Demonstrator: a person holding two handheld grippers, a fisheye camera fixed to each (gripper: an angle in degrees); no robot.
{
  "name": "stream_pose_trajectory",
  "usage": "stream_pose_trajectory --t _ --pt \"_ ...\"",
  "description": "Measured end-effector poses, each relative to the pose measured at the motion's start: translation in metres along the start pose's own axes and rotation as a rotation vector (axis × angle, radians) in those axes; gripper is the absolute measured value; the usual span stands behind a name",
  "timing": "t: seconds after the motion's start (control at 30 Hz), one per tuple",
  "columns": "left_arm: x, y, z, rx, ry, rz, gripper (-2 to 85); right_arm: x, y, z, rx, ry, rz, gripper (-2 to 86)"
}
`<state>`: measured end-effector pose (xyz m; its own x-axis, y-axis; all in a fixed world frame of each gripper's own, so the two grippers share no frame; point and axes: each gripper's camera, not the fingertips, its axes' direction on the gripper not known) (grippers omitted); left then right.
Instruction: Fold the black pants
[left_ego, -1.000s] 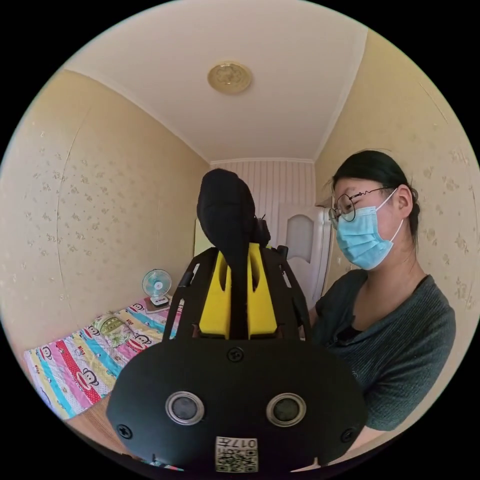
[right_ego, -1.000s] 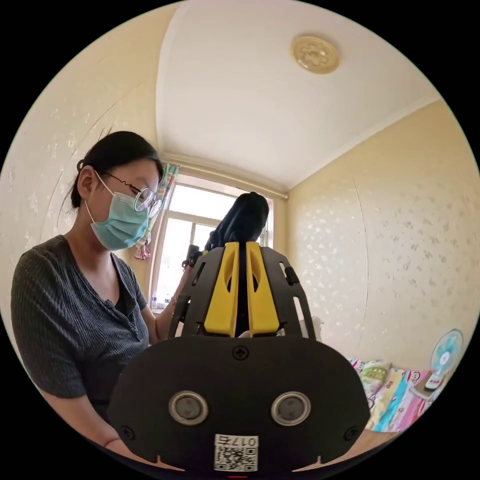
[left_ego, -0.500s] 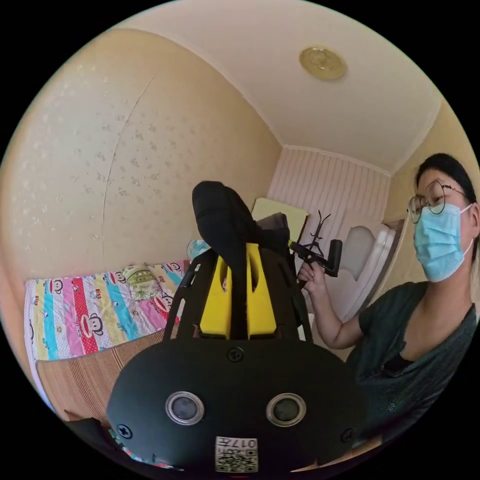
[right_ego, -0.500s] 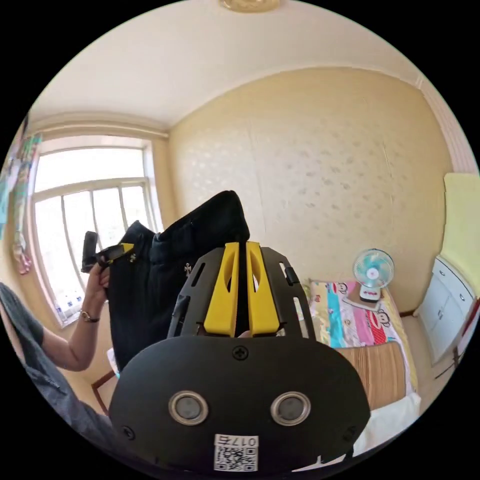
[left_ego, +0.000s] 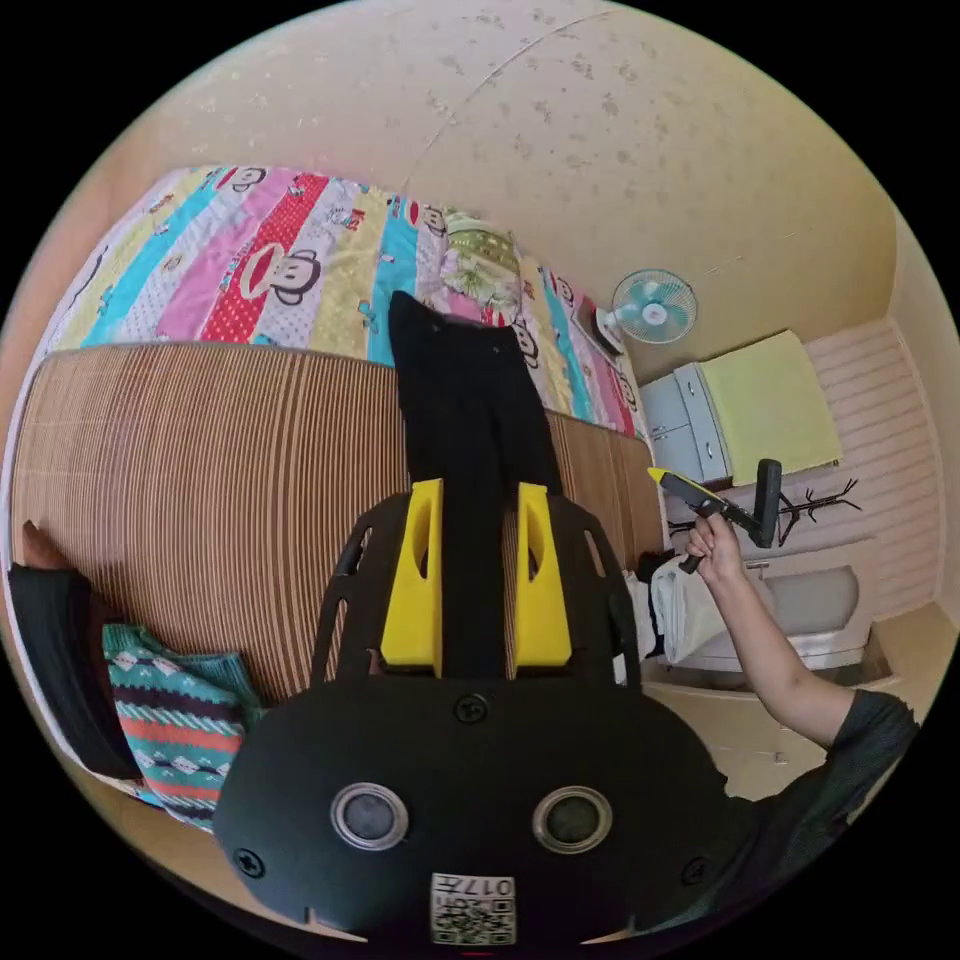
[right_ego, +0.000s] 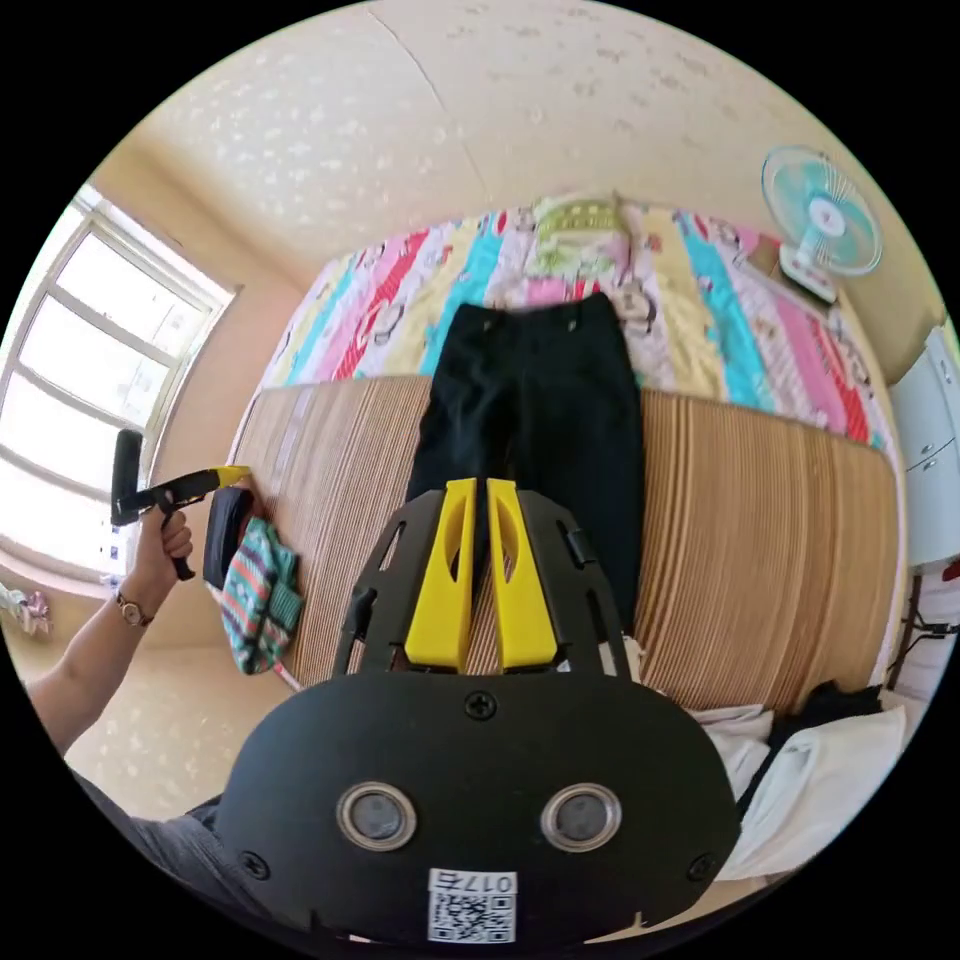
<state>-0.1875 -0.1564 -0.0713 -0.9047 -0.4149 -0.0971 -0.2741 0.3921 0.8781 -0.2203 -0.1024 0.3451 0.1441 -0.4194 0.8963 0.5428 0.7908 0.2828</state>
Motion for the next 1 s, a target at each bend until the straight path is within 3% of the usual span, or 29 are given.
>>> stream_pose_trajectory --t 0.07,0.2,0.4,0.47,0.6,0.7,0.77,0.83,0.93,1.0 --pt "-0.056 0.054 0.049 -0.161 0.022 -0.096 11.8 0.027 0.057 0.057 -0.177 0.002 0.052 4.5" --pt "-0.115 0.162 0.099 -0.367 0.075 -0.192 12.2 0.069 0.128 0.071 -0.300 0.043 0.163 7.1" --pt "-0.116 0.210 0.105 -0.564 0.063 -0.060 8.6 0.137 0.191 0.047 -0.461 0.177 0.189 8.5" --pt "-0.118 0.215 0.093 -0.613 -0.005 -0.002 2.8 0.156 0.221 0.072 -0.691 0.110 0.180 7.8" --pt "-0.138 0.250 0.041 -0.753 0.038 0.002 -0.7 0.149 0.229 0.034 -0.607 0.135 0.113 5.8" --pt "-0.160 0.317 0.003 -0.881 -0.090 -0.014 -0.8 0.149 0.235 0.010 -0.612 0.021 0.074 4.8" --pt "-0.186 0.342 -0.035 -0.808 -0.025 -0.151 -0.5 0.164 0.236 -0.010 -0.634 -0.029 0.101 4.2" --pt "-0.225 0.342 -0.087 -0.621 0.086 -0.326 0.5 0.182 0.232 -0.029 -0.627 -0.024 0.145 4.0" --pt "-0.257 0.299 -0.135 -0.427 0.127 -0.386 9.8 0.212 0.220 -0.073 -0.553 -0.064 0.197 3.7" --pt "-0.263 0.264 -0.147 -0.363 0.163 -0.360 11.5 0.221 0.213 -0.099 -0.480 -0.091 0.160 3.7"
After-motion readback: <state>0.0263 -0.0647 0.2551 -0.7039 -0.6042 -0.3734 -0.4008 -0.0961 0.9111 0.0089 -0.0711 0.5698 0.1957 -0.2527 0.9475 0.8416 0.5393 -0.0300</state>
